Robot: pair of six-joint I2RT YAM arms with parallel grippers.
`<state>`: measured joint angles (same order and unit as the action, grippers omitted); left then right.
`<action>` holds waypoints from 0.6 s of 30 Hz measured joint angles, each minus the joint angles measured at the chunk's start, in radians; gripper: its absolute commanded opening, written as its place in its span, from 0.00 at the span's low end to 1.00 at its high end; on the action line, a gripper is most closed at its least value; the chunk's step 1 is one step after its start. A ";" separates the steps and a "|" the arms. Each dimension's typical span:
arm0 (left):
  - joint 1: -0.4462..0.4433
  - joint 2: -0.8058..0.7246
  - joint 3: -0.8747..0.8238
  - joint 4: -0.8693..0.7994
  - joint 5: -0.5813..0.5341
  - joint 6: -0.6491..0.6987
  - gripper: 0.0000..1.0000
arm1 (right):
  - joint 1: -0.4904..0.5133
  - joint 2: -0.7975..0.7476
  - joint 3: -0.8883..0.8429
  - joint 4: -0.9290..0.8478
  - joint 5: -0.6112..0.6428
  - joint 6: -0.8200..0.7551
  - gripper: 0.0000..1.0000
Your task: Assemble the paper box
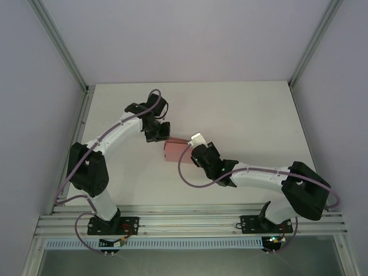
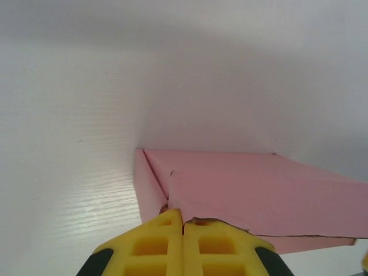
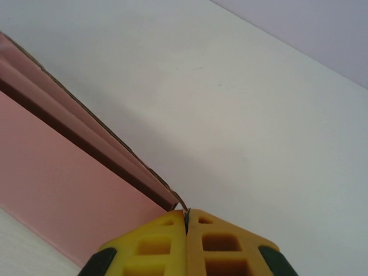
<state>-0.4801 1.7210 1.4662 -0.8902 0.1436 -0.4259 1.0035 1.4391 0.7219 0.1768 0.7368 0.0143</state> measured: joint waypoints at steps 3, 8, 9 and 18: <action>-0.008 -0.033 -0.050 0.048 -0.020 0.012 0.00 | 0.000 0.000 0.000 0.001 -0.007 0.007 0.00; -0.044 -0.130 -0.177 0.132 -0.084 0.043 0.00 | 0.000 0.000 0.000 0.005 -0.020 0.038 0.00; -0.050 -0.149 -0.203 0.151 -0.095 0.050 0.00 | 0.000 0.000 0.000 0.006 -0.023 0.043 0.00; -0.087 -0.244 -0.347 0.284 -0.169 0.075 0.00 | 0.001 -0.002 -0.025 0.049 -0.046 0.075 0.00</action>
<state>-0.5674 1.4773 1.1191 -0.6064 -0.0257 -0.3508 1.0046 1.4368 0.6971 0.2260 0.6907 0.0891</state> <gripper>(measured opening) 0.049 0.050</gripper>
